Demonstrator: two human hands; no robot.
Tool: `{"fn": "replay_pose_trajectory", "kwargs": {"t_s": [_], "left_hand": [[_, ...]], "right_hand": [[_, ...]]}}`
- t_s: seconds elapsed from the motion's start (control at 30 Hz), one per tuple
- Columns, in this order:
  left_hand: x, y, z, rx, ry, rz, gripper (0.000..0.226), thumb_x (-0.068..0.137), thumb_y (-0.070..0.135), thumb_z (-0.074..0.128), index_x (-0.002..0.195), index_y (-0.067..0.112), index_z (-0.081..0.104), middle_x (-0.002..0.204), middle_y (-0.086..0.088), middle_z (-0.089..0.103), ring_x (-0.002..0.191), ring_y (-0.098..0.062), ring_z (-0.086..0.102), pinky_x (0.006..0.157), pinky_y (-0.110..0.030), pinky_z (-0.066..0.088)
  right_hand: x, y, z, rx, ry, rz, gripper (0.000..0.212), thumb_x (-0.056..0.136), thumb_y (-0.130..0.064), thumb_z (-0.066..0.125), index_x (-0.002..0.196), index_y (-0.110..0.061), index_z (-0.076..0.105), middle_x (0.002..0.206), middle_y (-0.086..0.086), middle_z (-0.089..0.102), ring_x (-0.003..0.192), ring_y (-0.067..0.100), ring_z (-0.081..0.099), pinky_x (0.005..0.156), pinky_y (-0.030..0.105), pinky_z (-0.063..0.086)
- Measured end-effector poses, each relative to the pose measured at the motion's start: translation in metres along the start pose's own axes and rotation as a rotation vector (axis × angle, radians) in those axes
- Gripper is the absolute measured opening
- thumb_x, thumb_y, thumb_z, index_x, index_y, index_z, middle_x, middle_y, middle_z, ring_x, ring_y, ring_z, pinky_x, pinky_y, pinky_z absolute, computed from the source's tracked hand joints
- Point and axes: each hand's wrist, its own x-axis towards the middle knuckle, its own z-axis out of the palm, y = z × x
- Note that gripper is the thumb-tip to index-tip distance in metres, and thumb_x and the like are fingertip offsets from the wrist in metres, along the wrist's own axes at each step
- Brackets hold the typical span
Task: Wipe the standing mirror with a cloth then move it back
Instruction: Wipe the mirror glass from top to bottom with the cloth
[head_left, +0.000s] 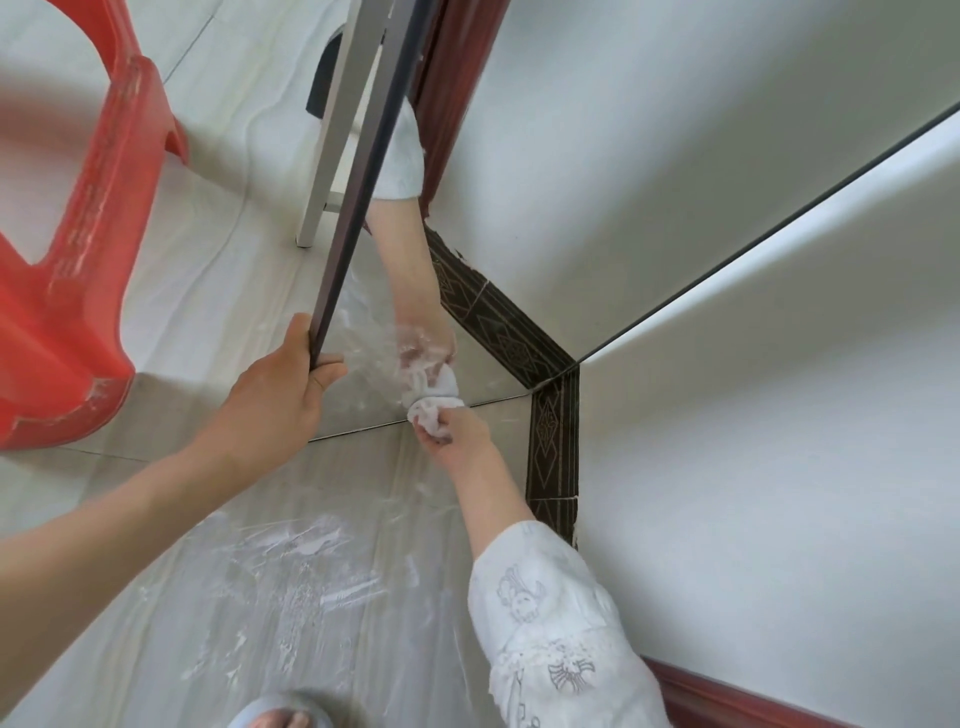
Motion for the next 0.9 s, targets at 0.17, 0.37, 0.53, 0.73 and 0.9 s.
{"fn": "replay_pose_trajectory", "kwargs": {"t_s": [0.17,0.37,0.53,0.73,0.9], "left_hand": [[0.001,0.001,-0.003,-0.002,-0.023,-0.014,0.016,0.095,0.026,0.043,0.09,0.024,0.029,0.102,0.009,0.052,0.082,-0.018,0.051,0.073,-0.034,0.037],[0.0,0.006,-0.004,-0.011,-0.047,-0.051,0.016,0.096,0.026,0.042,0.091,0.023,0.027,0.108,0.005,0.054,0.08,-0.018,0.051,0.071,-0.033,0.036],[0.002,0.007,-0.008,0.033,-0.068,-0.046,0.016,0.096,0.018,0.042,0.093,0.021,0.027,0.117,-0.007,0.058,0.084,-0.019,0.047,0.071,-0.033,0.035],[0.001,0.008,-0.009,0.039,-0.068,-0.04,0.018,0.095,0.012,0.043,0.093,0.02,0.027,0.11,-0.004,0.056,0.084,-0.016,0.046,0.072,-0.031,0.034],[0.002,0.007,-0.008,0.056,-0.072,-0.032,0.017,0.095,0.011,0.043,0.094,0.019,0.027,0.1,0.001,0.052,0.079,-0.014,0.046,0.067,-0.029,0.034]], "right_hand": [[-0.042,-0.063,-0.007,0.003,0.046,-0.16,0.012,0.085,0.001,0.044,0.078,-0.007,0.05,0.08,0.01,0.047,0.073,0.019,0.049,0.058,0.022,0.054],[-0.115,-0.133,-0.005,0.232,-0.041,-0.319,0.01,0.089,-0.007,0.045,0.086,-0.004,0.054,0.077,0.008,0.052,0.065,0.015,0.052,0.047,0.018,0.054],[-0.132,-0.116,0.01,0.274,-0.014,-0.385,0.006,0.087,-0.001,0.05,0.088,-0.003,0.056,0.091,0.011,0.057,0.071,0.018,0.056,0.056,0.023,0.055],[-0.104,-0.069,0.02,0.313,0.053,-0.296,0.021,0.088,0.008,0.045,0.104,-0.002,0.054,0.076,0.012,0.056,0.062,0.021,0.056,0.06,0.03,0.054],[-0.054,-0.012,0.015,0.162,0.054,-0.055,0.024,0.09,0.011,0.032,0.1,0.004,0.053,0.092,0.014,0.058,0.08,0.026,0.06,0.085,0.036,0.05]]}}
